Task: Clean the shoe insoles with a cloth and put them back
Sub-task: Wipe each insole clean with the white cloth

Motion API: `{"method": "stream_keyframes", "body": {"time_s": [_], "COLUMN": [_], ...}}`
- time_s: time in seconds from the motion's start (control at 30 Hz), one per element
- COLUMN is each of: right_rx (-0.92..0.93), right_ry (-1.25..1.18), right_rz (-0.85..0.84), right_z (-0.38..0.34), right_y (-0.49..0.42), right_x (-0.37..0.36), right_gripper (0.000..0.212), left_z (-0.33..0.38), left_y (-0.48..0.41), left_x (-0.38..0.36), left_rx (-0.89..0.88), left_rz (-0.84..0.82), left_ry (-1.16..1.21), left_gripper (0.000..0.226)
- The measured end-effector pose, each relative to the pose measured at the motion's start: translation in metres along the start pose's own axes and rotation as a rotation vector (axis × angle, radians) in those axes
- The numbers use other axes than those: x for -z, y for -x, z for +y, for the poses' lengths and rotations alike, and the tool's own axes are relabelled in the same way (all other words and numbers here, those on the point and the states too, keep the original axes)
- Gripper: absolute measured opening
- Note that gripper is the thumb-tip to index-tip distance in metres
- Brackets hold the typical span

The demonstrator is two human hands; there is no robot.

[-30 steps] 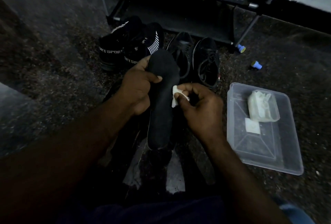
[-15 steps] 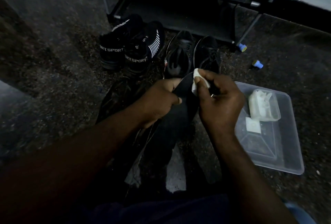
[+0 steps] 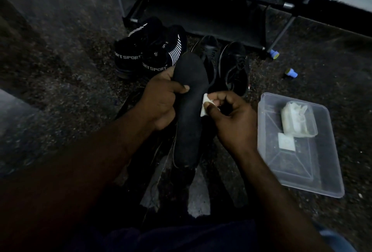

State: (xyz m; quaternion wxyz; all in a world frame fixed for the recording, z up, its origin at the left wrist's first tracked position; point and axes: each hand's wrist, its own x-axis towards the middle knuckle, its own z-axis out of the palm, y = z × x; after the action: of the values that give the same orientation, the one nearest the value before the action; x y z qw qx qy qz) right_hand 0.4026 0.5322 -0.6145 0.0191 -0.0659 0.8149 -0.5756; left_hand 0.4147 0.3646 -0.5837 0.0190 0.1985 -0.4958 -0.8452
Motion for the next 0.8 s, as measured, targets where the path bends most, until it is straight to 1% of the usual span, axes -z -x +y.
{"method": "stream_keyframes", "body": {"time_s": [0.13,0.2,0.23,0.27,0.33,0.37,0.43,0.47,0.53,0.6,0.67,0.8], "right_rx": [-0.213,-0.294,-0.321,-0.340,-0.340,-0.324,-0.277,-0.250,-0.178,-0.065,0.074,0.237], "right_ry": [-0.349,-0.471,-0.525,-0.575,-0.619,-0.612,-0.568,-0.514,-0.315,-0.099,0.026,0.029], "right_rz": [-0.061,-0.078,-0.070,-0.046,0.037,0.081,0.160,0.191,0.213,0.183,0.144,0.034], "right_z": [-0.009,-0.013,-0.015,-0.016,-0.016,-0.016,-0.014,-0.014,-0.011,-0.010,-0.012,-0.021], "right_y": [0.002,0.004,0.005,0.005,0.004,0.004,0.002,0.002,0.004,0.008,0.012,0.022], "right_x": [-0.005,-0.006,-0.007,-0.007,-0.009,-0.009,-0.007,-0.006,-0.004,-0.006,-0.010,-0.019], "right_gripper": [0.013,0.011,0.010,0.010,0.011,0.012,0.012,0.012,0.009,0.008,0.010,0.009], "left_z": [0.005,0.008,0.009,0.009,0.007,0.004,-0.004,-0.009,-0.018,-0.020,-0.018,-0.014], "left_y": [-0.001,0.000,0.001,0.003,0.007,0.010,0.018,0.020,0.020,0.017,0.014,0.010], "left_x": [0.002,0.004,0.004,0.003,0.002,-0.001,-0.006,-0.008,-0.009,-0.008,-0.005,0.002], "left_rx": [0.022,0.062,0.106,0.169,0.305,0.347,0.410,0.430,0.435,0.464,0.503,0.553], "left_rz": [0.009,-0.007,-0.041,-0.098,-0.234,-0.282,-0.325,-0.340,-0.347,-0.340,-0.338,-0.317], "left_ry": [0.077,0.103,0.109,0.113,0.087,0.064,0.034,0.033,0.029,0.069,0.127,0.192], "left_gripper": [0.049,0.042,0.039,0.042,0.057,0.060,0.057,0.056,0.059,0.070,0.080,0.105]}}
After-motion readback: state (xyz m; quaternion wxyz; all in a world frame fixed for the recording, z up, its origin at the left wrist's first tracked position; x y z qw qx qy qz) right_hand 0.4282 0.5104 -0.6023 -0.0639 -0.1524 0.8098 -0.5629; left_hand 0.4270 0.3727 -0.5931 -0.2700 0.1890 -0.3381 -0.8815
